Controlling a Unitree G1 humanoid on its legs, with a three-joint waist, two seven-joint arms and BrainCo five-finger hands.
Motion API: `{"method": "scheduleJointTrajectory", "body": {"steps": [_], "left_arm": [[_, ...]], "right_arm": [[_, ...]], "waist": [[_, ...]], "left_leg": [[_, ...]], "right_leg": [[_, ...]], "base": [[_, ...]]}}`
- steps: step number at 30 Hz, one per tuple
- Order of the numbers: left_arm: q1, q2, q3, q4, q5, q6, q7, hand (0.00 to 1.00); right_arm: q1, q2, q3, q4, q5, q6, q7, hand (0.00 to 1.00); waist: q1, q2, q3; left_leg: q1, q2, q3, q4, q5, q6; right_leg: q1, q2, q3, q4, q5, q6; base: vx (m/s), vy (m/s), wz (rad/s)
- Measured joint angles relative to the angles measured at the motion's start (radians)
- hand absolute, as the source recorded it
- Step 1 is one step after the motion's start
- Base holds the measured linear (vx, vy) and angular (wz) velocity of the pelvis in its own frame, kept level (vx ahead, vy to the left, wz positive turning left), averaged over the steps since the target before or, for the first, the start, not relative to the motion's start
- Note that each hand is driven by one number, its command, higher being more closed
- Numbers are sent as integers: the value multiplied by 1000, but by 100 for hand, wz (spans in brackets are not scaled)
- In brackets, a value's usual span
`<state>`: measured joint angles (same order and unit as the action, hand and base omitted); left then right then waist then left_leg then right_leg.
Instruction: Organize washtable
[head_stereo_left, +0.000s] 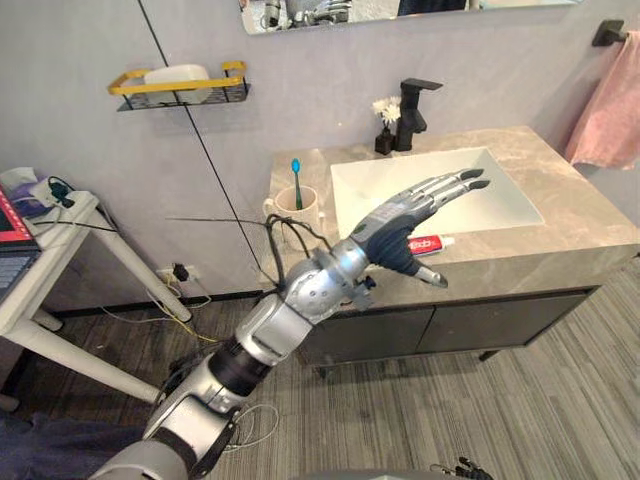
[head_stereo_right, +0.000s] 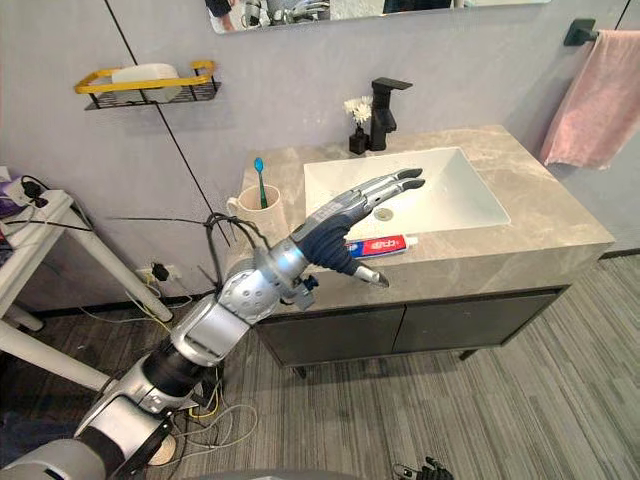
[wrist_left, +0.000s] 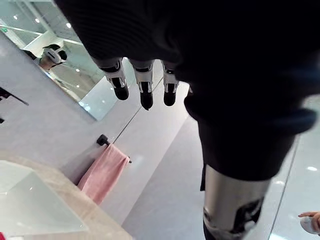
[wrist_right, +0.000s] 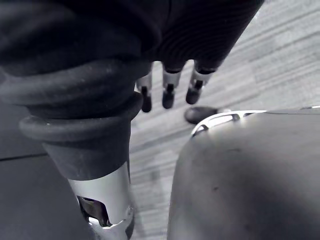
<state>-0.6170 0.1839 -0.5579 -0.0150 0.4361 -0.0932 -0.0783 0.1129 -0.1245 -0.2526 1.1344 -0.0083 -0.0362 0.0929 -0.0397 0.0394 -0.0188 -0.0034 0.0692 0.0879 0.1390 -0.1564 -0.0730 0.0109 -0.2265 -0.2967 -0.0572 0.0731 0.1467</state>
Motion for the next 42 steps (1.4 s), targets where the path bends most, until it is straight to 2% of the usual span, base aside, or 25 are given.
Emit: {"method": "scheduleJointTrajectory", "body": {"steps": [3,5,10,14,19,27,36,42], "left_arm": [[-1,-11,0,45,31,0,15,0],[-1,-8,3,117,50,12,23,0],[-1,-2,16,216,86,42,57,0],[1,6,24,221,103,49,66,0],[1,-3,74,250,172,55,93,0],[1,-3,97,264,280,72,147,0],[9,-6,88,263,343,82,144,0],[13,-7,88,255,345,99,123,0]], "right_arm": [[2,0,6,-4,0,2,-1,0],[2,-1,23,-22,0,2,-1,0],[-8,3,25,-56,0,1,-6,0],[-14,3,26,-60,2,1,-11,0],[-37,2,33,-61,9,-2,-11,0],[-45,-4,67,-70,17,-21,-12,0],[-58,-24,106,-88,34,-28,-28,0],[-68,-28,107,-90,37,-27,-28,0]], "waist": [[-7,-5,14],[-14,-5,22],[-34,-9,73],[-36,-7,80],[-59,-3,89],[-57,-2,119],[-58,16,160],[-58,26,169]], "left_leg": [[3,2,8,-1,0,0],[0,1,19,-2,0,0],[-1,-1,25,-2,0,0],[-24,1,33,-6,-1,0],[-5,0,48,-22,-1,0],[2,-8,46,-23,-4,4],[8,-18,44,-19,-12,18],[8,-18,45,-19,-13,18]], "right_leg": [[0,5,-1,-12,10,-14],[2,9,1,-40,30,-40],[-3,7,1,-41,35,-49],[-33,10,11,-42,40,-50],[-33,10,17,-42,46,-55],[-25,4,-2,-42,52,-58],[-16,-5,-3,-42,52,-58],[-16,-5,-3,-42,52,-58]], "base": [[-9,-11,-11],[-33,-10,-15],[-61,0,-3],[-35,-21,-8],[19,-9,-10],[-4,-8,0],[-24,-11,0],[-8,-10,0]]}}
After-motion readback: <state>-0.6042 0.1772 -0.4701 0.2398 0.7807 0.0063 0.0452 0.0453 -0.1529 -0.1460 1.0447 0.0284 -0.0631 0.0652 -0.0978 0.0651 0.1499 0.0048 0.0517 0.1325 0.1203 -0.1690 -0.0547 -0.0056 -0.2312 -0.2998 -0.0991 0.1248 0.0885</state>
